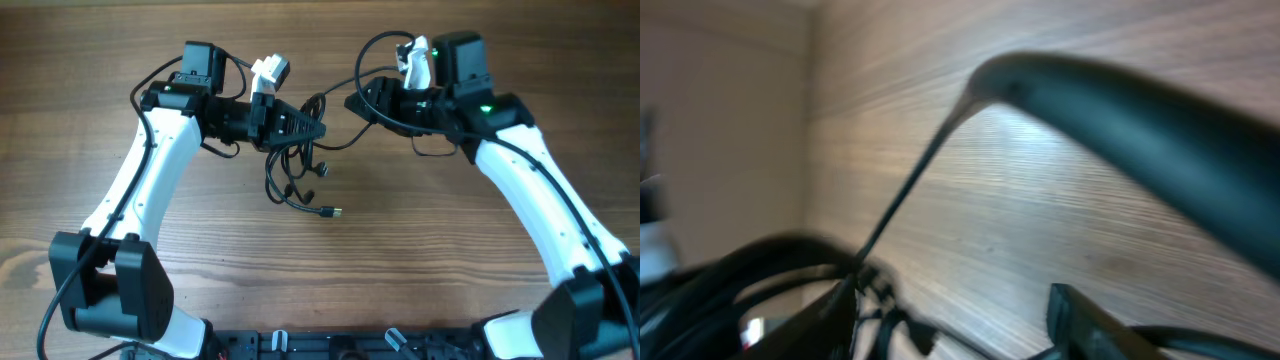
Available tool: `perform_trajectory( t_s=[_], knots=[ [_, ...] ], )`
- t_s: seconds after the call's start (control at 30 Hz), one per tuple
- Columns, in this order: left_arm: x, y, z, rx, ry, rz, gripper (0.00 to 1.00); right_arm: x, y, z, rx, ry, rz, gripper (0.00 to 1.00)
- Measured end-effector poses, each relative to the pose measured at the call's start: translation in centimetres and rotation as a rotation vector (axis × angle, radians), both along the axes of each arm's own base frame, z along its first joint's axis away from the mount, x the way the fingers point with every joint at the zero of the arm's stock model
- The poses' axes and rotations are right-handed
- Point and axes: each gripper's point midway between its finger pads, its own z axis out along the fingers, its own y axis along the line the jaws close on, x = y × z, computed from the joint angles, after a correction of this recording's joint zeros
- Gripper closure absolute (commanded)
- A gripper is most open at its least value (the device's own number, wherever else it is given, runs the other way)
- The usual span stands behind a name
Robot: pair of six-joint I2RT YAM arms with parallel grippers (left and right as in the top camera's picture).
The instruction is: Untangle cables
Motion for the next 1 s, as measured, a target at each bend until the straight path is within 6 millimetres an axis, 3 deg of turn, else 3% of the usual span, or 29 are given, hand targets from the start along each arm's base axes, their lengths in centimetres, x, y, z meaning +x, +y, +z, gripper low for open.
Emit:
perform_trajectory(
  t_s=[0.17, 0.27, 0.4, 0.53, 0.67, 0.73, 0.83, 1.0],
  knots=[
    [0.1, 0.0, 0.2, 0.003, 0.027, 0.002, 0.96, 1.2, -0.4, -6.0, -0.058, 0.16, -0.071, 0.51],
    [0.6, -0.1, 1.5, -0.008, -0.027, 0.005, 0.96, 1.0, -0.5, -8.1, -0.082, 0.223, -0.08, 0.51],
    [1.9, -0.3, 5.8, -0.05, -0.221, 0.005, 0.96, 0.9, -0.6, -8.7, -0.09, 0.243, -0.084, 0.5],
    [2.5, -0.4, 12.5, -0.111, -0.512, -0.004, 0.96, 0.8, -0.6, -8.8, -0.09, 0.244, -0.083, 0.5],
    [0.4, 0.0, 18.8, -0.154, -0.749, -0.015, 0.96, 0.7, -0.5, -8.8, -0.088, 0.247, -0.079, 0.5],
    [-0.4, 0.5, 20.1, -0.155, -0.77, -0.005, 0.96, 0.5, -0.1, -8.6, -0.082, 0.247, -0.066, 0.51],
    [0.9, 3.1, 20.5, -0.113, -0.64, 0.078, 0.96, 0.3, 0.2, -8.5, -0.079, 0.245, -0.047, 0.51],
    [4.3, 9.2, 20.3, -0.059, -0.495, 0.275, 0.96, -0.2, 0.3, -8.4, -0.079, 0.26, -0.027, 0.52]
  ],
)
